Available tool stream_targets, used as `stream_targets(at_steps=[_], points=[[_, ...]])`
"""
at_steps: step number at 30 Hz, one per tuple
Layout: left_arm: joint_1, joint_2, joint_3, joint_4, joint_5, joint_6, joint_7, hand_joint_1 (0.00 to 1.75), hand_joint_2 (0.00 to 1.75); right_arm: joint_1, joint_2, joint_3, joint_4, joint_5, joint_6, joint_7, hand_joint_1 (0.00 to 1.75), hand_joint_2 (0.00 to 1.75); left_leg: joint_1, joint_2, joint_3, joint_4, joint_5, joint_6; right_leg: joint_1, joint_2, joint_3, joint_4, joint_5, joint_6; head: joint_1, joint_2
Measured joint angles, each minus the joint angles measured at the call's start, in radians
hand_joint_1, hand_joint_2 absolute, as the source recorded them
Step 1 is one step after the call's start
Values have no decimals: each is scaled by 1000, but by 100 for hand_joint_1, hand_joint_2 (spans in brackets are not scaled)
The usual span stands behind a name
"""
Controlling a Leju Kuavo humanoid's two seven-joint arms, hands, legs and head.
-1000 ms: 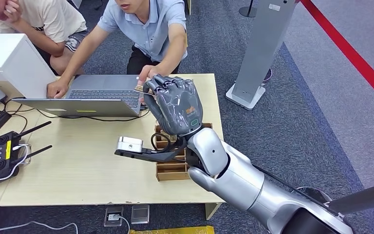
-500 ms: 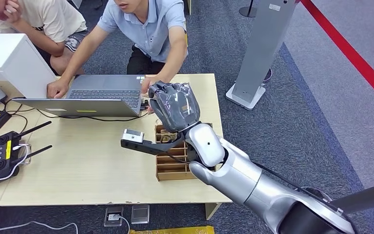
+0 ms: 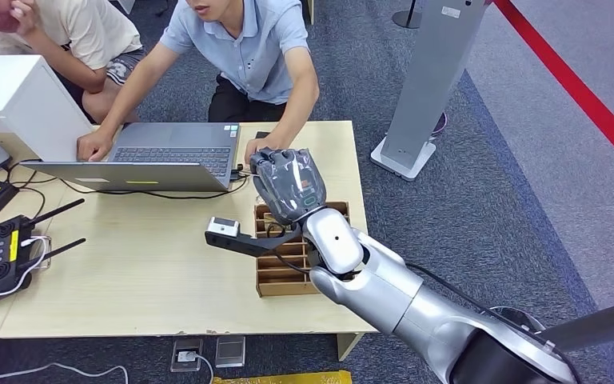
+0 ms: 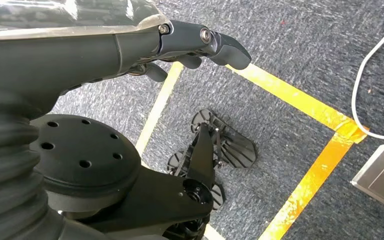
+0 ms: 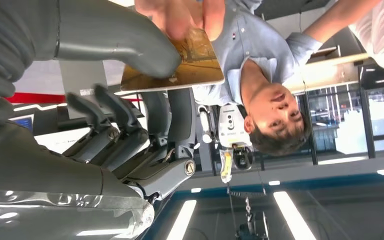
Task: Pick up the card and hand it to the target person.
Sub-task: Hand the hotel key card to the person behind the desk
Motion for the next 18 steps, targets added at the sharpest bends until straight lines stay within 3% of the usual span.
stream_targets(at_steps=[1,8,10,15,18], points=[[0,0,0,0,3,1,0,0,175,0,2,2,6,-5,4,-1,0,175,0,0,0,0,0,0,0,0,0,0,0,0,0,0],[0,1,-7,0,38,9,2,0,175,2,16,8,40,-131,14,-40,0,175,0,0,0,0,0,0,0,0,0,0,0,0,0,0],[0,1,-11,0,58,9,-1,0,175,12,17,-1,39,-250,4,-80,0,175,0,0,0,0,0,0,0,0,0,0,0,0,0,0],[1,2,-20,0,109,9,-13,0,175,85,2,-57,-31,-745,7,-235,0,175,0,0,0,0,0,0,0,0,0,0,0,0,0,0],[1,4,-27,0,118,8,-15,0,175,113,-16,-80,-76,-822,10,-251,0,175,0,0,0,0,0,0,0,0,0,0,0,0,0,0]])
